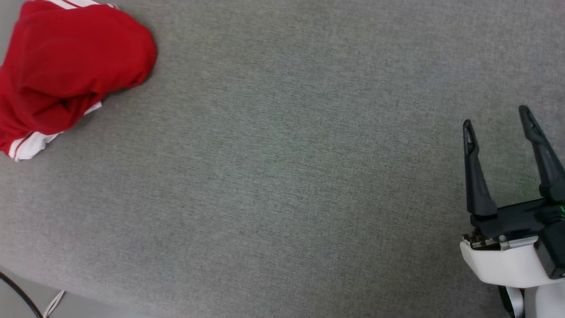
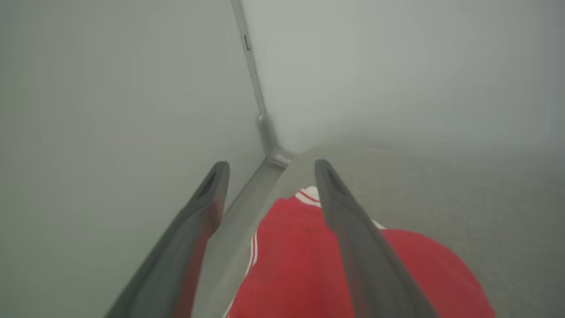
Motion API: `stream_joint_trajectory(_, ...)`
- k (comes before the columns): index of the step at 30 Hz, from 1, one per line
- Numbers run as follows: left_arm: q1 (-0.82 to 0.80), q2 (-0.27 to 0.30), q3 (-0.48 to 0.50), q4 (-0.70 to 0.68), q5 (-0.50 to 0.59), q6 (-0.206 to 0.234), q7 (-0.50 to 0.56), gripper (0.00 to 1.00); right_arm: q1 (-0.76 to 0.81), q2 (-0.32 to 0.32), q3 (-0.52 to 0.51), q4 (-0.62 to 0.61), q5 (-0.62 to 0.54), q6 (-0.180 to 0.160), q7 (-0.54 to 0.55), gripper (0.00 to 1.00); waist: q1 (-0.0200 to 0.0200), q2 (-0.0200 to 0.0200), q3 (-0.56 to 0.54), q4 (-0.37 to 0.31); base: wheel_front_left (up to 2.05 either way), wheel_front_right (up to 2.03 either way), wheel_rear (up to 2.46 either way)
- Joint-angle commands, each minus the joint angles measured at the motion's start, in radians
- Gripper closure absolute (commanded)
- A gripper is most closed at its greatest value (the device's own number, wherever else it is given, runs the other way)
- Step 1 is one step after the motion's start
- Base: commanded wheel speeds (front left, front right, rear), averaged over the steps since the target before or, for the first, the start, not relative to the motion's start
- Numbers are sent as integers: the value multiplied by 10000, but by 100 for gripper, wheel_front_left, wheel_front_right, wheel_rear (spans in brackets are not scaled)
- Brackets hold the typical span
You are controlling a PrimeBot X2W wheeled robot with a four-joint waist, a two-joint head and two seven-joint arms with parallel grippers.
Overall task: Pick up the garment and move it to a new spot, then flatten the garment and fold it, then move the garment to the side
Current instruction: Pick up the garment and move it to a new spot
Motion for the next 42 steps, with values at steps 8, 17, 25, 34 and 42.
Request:
stream_joint_trajectory(8, -17, 924, -1516, 269, -3090, 9, 3366, 0, -291, -151, -147, -432, -51, -7, -25, 0, -2, 0, 774, -405, 0, 0, 0)
stream_joint_trajectory(17, 669, 1035, -2922, 77, -5467, 8, 6384, 0, -396, -188, -278, -554, -78, -7, -25, 0, -2, 0, 1338, -567, 0, 0, 0)
stream_joint_trajectory(25, 645, 627, -4079, 467, -5650, -2, 6476, 72, -547, -198, -228, -391, -24, -7, -25, 0, -2, 0, 1442, -649, 0, 0, 0)
stream_joint_trajectory(34, -27, 1753, -4580, 186, -5368, 2, 5143, 100, -587, -43, -61, -141, 135, -7, -25, 0, -2, 0, 664, -664, 0, 0, 0)
stream_joint_trajectory(42, -904, 2703, -5522, -1054, -4646, 7, 4163, 100, -676, 106, 300, 312, 414, -7, -24, 0, -2, 0, -481, -797, 0, 0, 0)
